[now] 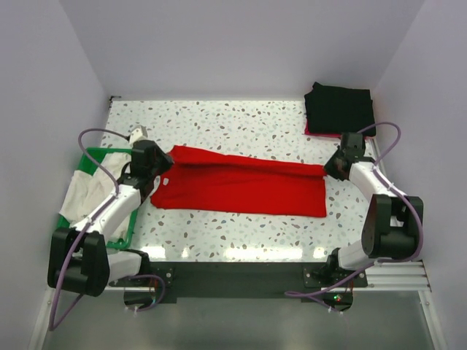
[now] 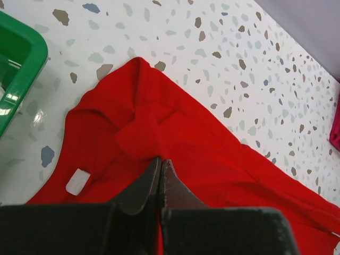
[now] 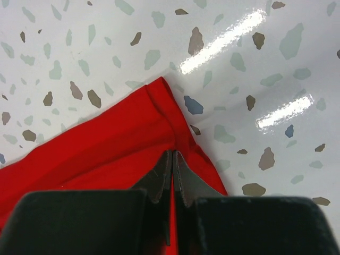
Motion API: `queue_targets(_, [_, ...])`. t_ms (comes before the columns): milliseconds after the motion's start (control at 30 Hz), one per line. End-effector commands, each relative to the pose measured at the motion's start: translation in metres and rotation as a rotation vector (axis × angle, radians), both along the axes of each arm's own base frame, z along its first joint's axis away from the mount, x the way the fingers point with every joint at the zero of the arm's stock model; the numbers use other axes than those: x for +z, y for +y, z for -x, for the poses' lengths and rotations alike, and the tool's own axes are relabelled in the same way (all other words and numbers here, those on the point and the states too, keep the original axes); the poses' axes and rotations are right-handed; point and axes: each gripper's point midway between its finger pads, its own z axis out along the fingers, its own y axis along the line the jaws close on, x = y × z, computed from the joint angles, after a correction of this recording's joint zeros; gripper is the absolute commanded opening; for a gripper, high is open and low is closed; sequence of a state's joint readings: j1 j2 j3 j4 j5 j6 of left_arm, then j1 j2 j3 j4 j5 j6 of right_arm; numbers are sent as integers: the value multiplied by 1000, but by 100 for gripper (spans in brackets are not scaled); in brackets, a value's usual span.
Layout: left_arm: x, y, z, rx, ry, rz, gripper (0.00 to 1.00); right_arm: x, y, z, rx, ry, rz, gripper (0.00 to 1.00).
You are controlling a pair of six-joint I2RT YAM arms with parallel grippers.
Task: Fold and stack the t-shirts
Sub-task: Fold the tshirt
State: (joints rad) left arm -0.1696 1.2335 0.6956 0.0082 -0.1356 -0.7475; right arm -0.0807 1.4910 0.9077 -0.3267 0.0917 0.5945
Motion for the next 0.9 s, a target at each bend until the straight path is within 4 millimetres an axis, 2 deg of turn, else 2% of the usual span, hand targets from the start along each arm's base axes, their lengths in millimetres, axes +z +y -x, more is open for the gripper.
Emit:
queue_targets(0, [-4,7,8,35,-14,19,0,10,-5,1,-33,-43,4,0])
queue_targets(167, [-18,5,17,25,2,33,0,5,-2,4,-25,-45,-17,6])
queue_targets(233, [-23,3,21,16,2,42,0,5,-1,6,-22,-50,-30,16])
queue_targets(267, [-25,2,24,8,0,49,0,5,1,7,-16,-48,-44,27])
queue_targets(300, [-25,1,26,7,-6,59,12,8,2,8,-12,-58,-52,32])
queue_targets(333, [-19,-1,27,0,-29,70,18,7,5,11,-6,-56,-63,36])
queue_targets(367, [-23,-3,32,-10,-30,83,22,10,9,11,7,-71,-82,40])
queue_targets(467, [-16,-2,35,-3,-62,92,32,18,9,16,9,-106,-77,45])
queue_targets(633, [-10,1,38,11,-71,93,34,31,26,15,75,-153,-130,46])
queue_targets(733, [-17,2,34,25,-50,93,34,37,42,9,128,-164,-115,47])
queue_targets(767, [-13,0,29,18,-52,96,34,37,55,8,164,-160,-105,47])
queue_targets(833, [-23,-2,25,23,-15,84,34,44,80,3,233,-169,-87,47])
queue_targets(867, [-20,-2,19,28,-19,77,34,41,88,1,254,-161,-83,47])
